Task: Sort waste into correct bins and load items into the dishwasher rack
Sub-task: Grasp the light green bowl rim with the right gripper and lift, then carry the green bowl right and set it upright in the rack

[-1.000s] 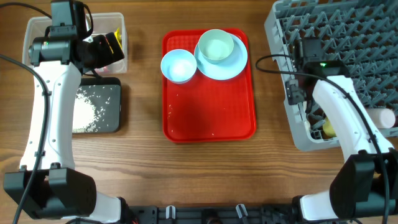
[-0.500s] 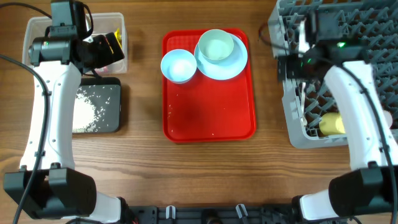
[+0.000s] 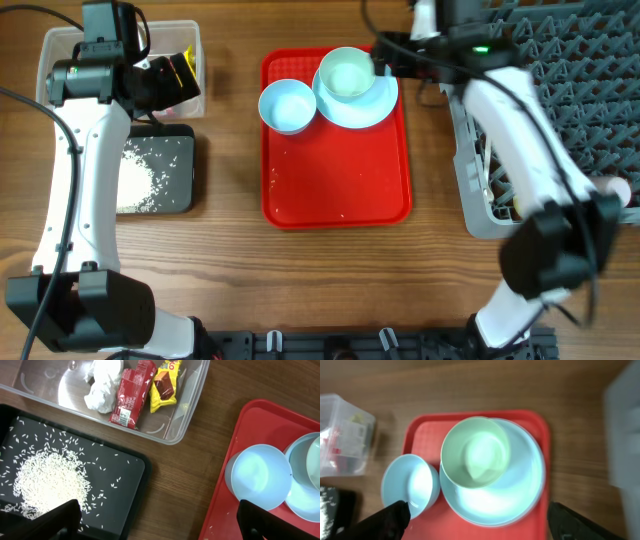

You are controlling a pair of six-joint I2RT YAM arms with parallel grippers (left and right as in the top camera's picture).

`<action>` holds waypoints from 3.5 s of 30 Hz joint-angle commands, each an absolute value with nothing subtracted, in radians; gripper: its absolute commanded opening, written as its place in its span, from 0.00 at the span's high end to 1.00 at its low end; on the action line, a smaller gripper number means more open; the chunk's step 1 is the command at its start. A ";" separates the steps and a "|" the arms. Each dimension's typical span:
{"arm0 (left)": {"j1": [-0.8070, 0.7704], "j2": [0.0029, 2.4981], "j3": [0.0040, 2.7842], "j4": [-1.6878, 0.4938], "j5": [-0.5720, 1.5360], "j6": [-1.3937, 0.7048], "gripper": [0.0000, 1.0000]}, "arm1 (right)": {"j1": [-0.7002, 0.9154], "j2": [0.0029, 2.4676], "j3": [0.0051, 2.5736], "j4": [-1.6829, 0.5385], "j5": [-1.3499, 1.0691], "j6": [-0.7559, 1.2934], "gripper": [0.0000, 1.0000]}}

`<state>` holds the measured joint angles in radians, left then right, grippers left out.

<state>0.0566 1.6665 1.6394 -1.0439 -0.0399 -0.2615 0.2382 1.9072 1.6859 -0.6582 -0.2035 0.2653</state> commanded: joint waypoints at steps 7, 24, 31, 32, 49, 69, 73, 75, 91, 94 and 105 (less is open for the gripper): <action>0.062 1.676 1.636 -1.086 -0.035 -0.270 0.00 | 0.260 2.209 1.695 -0.501 -0.241 0.493 0.27; 0.061 1.676 1.636 -1.090 -0.035 -0.270 0.00 | 0.260 2.200 1.696 -0.495 -0.232 0.463 0.96; 0.061 1.676 1.636 -1.090 -0.035 -0.270 0.00 | 0.258 2.012 1.696 -0.590 -0.047 0.364 0.96; 0.061 1.676 1.636 -1.090 -0.035 -0.270 0.00 | 0.257 1.976 1.696 -0.614 0.000 0.355 0.96; 0.061 1.676 1.636 -1.090 -0.035 -0.270 0.00 | 0.207 1.831 1.694 -0.637 1.085 0.119 0.96; 0.061 1.676 1.636 -1.090 -0.035 -0.270 0.00 | 0.144 2.083 1.694 -0.244 1.100 -0.385 0.96; 0.061 1.676 1.636 -1.090 -0.035 -0.270 0.00 | 0.121 2.098 1.694 -0.242 1.106 -0.385 0.96; 0.061 1.676 1.636 -1.090 -0.035 -0.270 0.00 | 0.112 2.102 1.694 -0.242 1.096 -0.385 0.96; 0.061 1.676 1.636 -1.090 -0.035 -0.270 0.00 | 0.092 2.159 1.693 -0.253 1.074 -0.374 0.95; 0.061 1.676 1.636 -1.090 -0.035 -0.270 0.00 | 0.092 2.159 1.693 -0.250 1.073 -0.344 0.96; 0.061 1.676 1.636 -1.090 -0.035 -0.270 0.00 | 0.120 2.159 1.693 -0.266 1.063 -0.340 0.85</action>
